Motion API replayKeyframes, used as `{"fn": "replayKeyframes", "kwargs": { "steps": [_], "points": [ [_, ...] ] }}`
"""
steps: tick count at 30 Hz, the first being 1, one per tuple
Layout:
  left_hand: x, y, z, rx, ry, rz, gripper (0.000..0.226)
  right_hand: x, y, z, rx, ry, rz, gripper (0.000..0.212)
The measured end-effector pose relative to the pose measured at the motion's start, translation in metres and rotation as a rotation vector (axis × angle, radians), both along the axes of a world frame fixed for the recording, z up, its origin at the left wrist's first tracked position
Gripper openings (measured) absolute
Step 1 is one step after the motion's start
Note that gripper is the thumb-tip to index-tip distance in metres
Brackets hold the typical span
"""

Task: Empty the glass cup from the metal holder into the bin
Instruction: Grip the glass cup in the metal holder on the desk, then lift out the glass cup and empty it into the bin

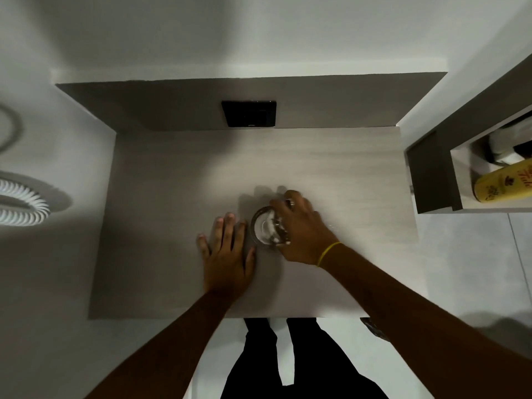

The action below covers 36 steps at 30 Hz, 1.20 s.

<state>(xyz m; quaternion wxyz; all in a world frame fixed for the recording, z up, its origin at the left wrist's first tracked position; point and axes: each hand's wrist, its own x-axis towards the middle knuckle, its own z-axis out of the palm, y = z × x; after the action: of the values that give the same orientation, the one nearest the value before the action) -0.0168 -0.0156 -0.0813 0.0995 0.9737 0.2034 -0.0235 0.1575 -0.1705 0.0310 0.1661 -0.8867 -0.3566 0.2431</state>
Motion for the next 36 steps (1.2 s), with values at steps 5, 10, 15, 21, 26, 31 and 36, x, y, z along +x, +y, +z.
{"fn": "replayKeyframes", "kwargs": {
  "steps": [5, 10, 15, 21, 26, 31, 36],
  "points": [
    [-0.002, 0.000, -0.004, 0.006, -0.015, 0.010, 0.072, 0.010, -0.054, -0.009, -0.018, -0.033, -0.196, 0.099],
    [-0.003, 0.002, -0.007, 0.005, -0.027, 0.002, 0.073, 0.001, -0.074, -0.026, -0.035, -0.078, -0.285, 0.100],
    [-0.003, 0.001, -0.005, 0.014, -0.017, -0.002, 0.073, -0.004, -0.077, -0.033, -0.016, -0.102, -0.301, 0.101],
    [-0.003, 0.003, -0.004, 0.007, -0.016, -0.010, 0.072, -0.013, -0.066, -0.032, 0.003, -0.195, -0.326, 0.089],
    [0.001, 0.001, 0.010, -0.026, 0.042, -0.003, 0.072, -0.018, -0.019, -0.030, 0.180, -0.112, -0.311, 0.057],
    [0.007, 0.012, 0.041, -0.074, 0.114, -0.022, 0.072, -0.004, 0.014, -0.028, 0.024, -0.004, -0.271, 0.056],
    [0.030, 0.017, 0.075, -0.072, 0.138, -0.110, 0.072, 0.020, 0.002, -0.016, 0.046, 0.099, -0.259, 0.053]
  ]
}}
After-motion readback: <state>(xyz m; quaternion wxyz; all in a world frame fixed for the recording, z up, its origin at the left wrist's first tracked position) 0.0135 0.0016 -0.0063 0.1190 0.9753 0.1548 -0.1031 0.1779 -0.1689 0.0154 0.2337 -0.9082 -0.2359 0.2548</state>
